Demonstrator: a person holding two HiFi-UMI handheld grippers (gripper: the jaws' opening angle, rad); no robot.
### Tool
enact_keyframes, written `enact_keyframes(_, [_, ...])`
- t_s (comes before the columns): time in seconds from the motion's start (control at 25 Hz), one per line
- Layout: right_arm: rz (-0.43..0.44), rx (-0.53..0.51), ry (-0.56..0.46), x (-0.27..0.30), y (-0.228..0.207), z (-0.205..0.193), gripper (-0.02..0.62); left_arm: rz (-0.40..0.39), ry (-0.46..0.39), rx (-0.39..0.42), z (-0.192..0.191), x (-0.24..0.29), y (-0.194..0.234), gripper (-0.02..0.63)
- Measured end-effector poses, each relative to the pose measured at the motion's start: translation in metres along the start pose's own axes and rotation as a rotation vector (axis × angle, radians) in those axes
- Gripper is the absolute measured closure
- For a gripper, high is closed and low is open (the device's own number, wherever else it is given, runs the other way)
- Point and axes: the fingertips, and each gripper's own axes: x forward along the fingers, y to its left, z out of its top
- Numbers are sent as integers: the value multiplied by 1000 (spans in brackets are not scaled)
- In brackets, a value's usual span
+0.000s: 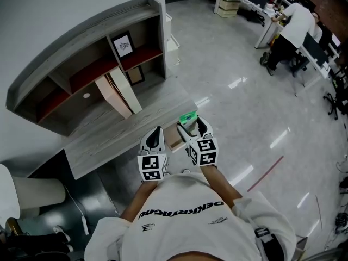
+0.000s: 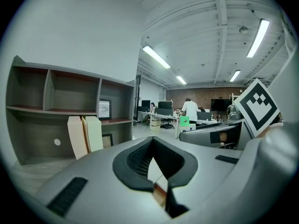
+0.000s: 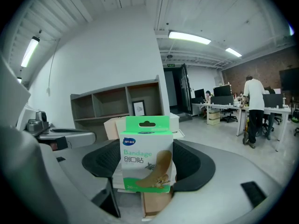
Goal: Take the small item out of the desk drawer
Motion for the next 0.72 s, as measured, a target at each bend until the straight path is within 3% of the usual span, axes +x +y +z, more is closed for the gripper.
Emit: enact_keyframes(0.72, [21,-10,-63,10,-8,27,221,21,-46,33,19,15,7,591])
